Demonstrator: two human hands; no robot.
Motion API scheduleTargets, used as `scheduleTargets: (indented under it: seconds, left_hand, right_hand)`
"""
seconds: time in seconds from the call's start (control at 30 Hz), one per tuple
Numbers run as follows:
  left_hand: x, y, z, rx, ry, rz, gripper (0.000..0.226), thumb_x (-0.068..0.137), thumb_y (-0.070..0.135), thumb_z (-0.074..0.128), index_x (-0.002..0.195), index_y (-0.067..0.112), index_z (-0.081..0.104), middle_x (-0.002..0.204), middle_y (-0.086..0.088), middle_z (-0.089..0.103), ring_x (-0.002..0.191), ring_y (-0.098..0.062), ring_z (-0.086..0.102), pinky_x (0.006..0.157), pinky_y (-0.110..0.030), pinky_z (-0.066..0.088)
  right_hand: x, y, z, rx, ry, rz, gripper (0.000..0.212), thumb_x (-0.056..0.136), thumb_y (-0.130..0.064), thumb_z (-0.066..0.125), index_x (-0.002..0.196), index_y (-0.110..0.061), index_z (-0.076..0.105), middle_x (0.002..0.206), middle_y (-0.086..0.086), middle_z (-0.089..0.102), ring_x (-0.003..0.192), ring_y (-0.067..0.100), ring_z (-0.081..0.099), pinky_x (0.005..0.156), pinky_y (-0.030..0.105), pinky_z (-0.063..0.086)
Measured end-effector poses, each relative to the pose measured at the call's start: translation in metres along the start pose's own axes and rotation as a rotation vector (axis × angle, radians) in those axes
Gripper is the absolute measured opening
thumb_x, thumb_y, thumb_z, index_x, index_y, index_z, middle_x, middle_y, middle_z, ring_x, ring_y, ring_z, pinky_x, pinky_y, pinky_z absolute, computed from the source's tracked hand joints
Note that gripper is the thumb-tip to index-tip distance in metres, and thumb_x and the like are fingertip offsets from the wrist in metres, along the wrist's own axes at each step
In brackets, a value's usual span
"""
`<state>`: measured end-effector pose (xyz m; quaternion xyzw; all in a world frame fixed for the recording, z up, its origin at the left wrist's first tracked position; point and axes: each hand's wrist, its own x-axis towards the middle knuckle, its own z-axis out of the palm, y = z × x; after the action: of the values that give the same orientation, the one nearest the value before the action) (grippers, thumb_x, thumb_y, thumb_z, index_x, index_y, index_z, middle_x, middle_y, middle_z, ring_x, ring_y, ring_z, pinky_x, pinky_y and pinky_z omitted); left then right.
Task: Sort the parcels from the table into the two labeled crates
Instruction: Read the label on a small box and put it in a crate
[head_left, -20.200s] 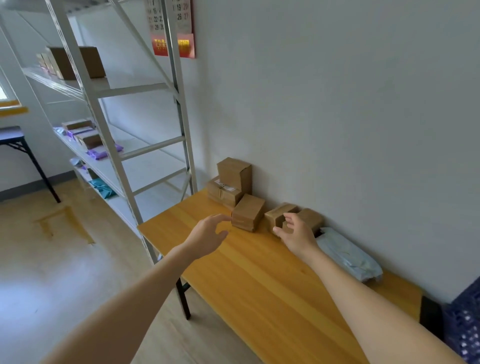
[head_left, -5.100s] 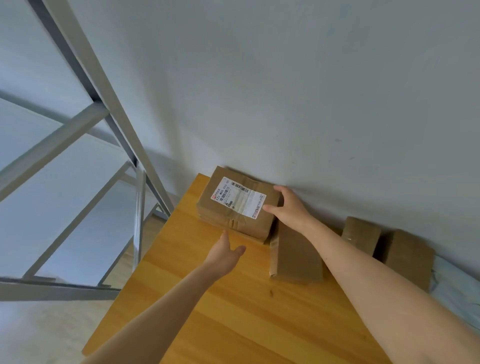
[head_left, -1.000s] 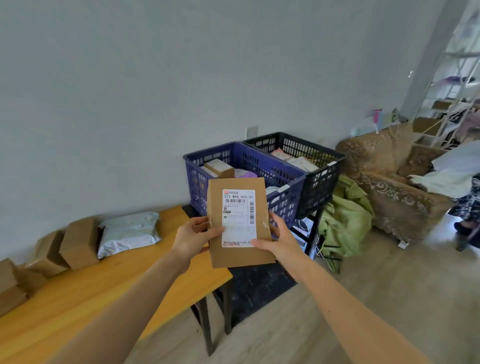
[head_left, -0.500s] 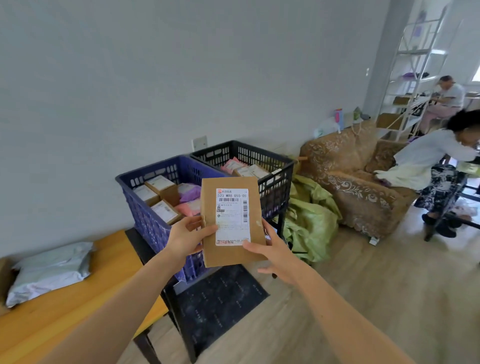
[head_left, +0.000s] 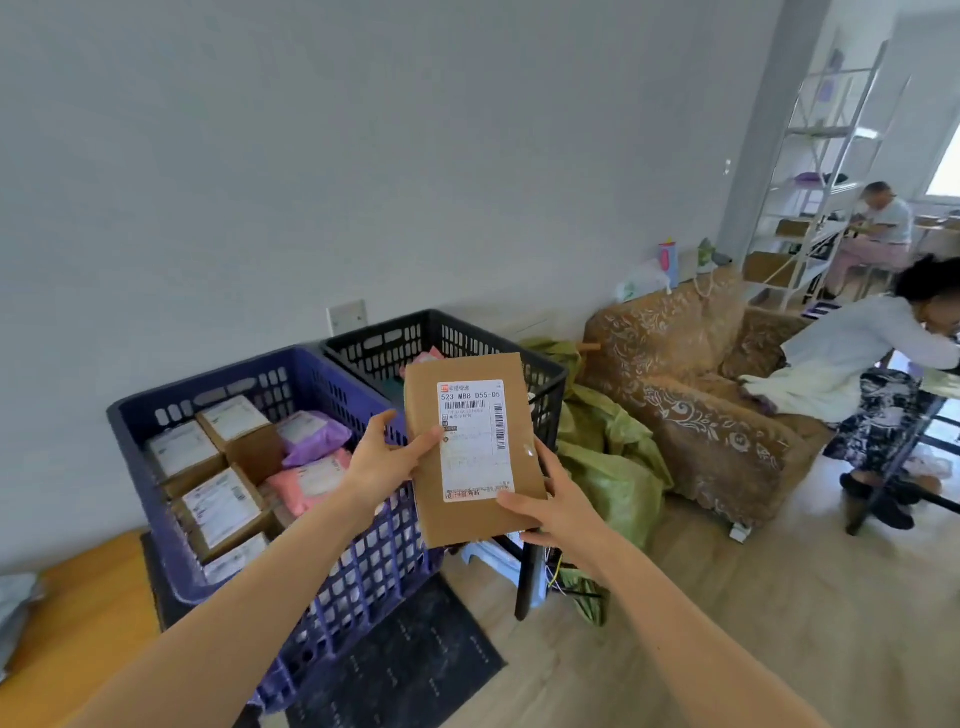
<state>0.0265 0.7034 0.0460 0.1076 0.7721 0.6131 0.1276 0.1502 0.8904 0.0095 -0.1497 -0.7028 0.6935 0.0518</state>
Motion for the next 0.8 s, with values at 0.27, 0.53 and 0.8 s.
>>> scheduleTargets:
  seconds: [0.27, 0.53, 0.8]
  left_hand:
    - [0.108, 0.031, 0.026, -0.006, -0.064, 0.008, 0.089, 0.080, 0.038, 0.075, 0.149, 0.042, 0.019, 0.113, 0.011, 0.062, 0.077, -0.006, 0.071, 0.050, -0.020, 0.055]
    - [0.185, 0.046, 0.037, 0.049, -0.091, -0.111, 0.106, 0.074, 0.041, 0.081, 0.136, 0.069, -0.001, 0.084, -0.001, 0.076, 0.075, -0.030, 0.073, 0.059, -0.033, 0.060]
    - [0.252, 0.069, 0.047, 0.031, 0.071, -0.101, 0.111, 0.070, 0.029, 0.085, 0.142, 0.060, 0.007, 0.108, -0.002, 0.068, 0.073, -0.029, 0.074, 0.064, -0.039, 0.060]
  right_hand:
    - [0.114, -0.028, -0.047, -0.045, -0.029, -0.037, 0.085, 0.079, -0.026, 0.080, 0.143, -0.047, 0.027, 0.124, -0.007, 0.057, 0.111, 0.016, 0.060, 0.090, 0.042, 0.056]
    - [0.200, -0.053, -0.092, -0.100, -0.049, -0.088, 0.057, 0.079, -0.034, 0.079, 0.121, -0.050, 0.045, 0.116, -0.015, 0.059, 0.104, 0.007, 0.060, 0.076, 0.030, 0.059]
    - [0.305, -0.087, -0.119, -0.141, -0.215, -0.129, 0.056, 0.078, -0.030, 0.080, 0.119, -0.047, 0.046, 0.112, -0.015, 0.062, 0.098, 0.005, 0.062, 0.063, 0.018, 0.055]
